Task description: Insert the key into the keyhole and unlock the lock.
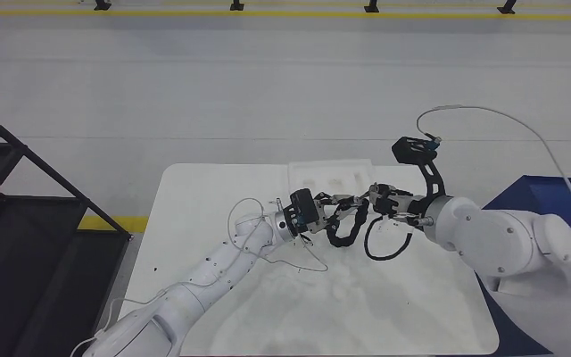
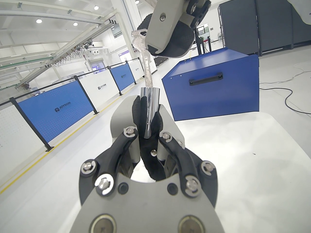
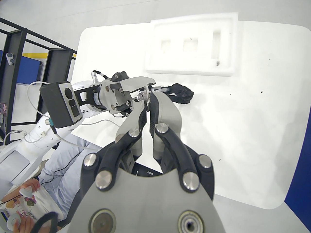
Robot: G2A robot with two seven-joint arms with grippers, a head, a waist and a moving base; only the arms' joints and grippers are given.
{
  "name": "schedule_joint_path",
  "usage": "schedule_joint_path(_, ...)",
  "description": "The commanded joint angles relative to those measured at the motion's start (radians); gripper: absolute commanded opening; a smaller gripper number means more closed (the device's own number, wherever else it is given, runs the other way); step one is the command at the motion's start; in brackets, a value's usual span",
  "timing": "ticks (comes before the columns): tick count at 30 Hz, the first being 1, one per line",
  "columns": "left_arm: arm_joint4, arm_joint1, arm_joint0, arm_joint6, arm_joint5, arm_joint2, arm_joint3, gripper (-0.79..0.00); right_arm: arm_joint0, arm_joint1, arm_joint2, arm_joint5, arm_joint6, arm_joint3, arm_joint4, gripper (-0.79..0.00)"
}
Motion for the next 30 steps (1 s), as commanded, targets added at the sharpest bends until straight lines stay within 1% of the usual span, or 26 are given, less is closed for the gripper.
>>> schedule_joint_path(1,-0.006,-0.001,0.001,-0.005,-0.008,-0.004,0.0,-0.785,0.007,0.003,-0.01,0.001,-0.001,-0.001,-0.001,-0.785)
schedule_joint_path(21,0.015,-0.013,0.009,-0.035,-0.016,-0.026,0.0,-0.785,0.091,0.036,-0.142,0.024,-0.024,0.012,-0.023,-0.785)
schedule_joint_path(30,0.022,-0.018,0.011,-0.051,-0.021,-0.033,-0.005,-0.785,0.142,0.05,-0.219,0.045,-0.045,0.032,0.003,-0.785)
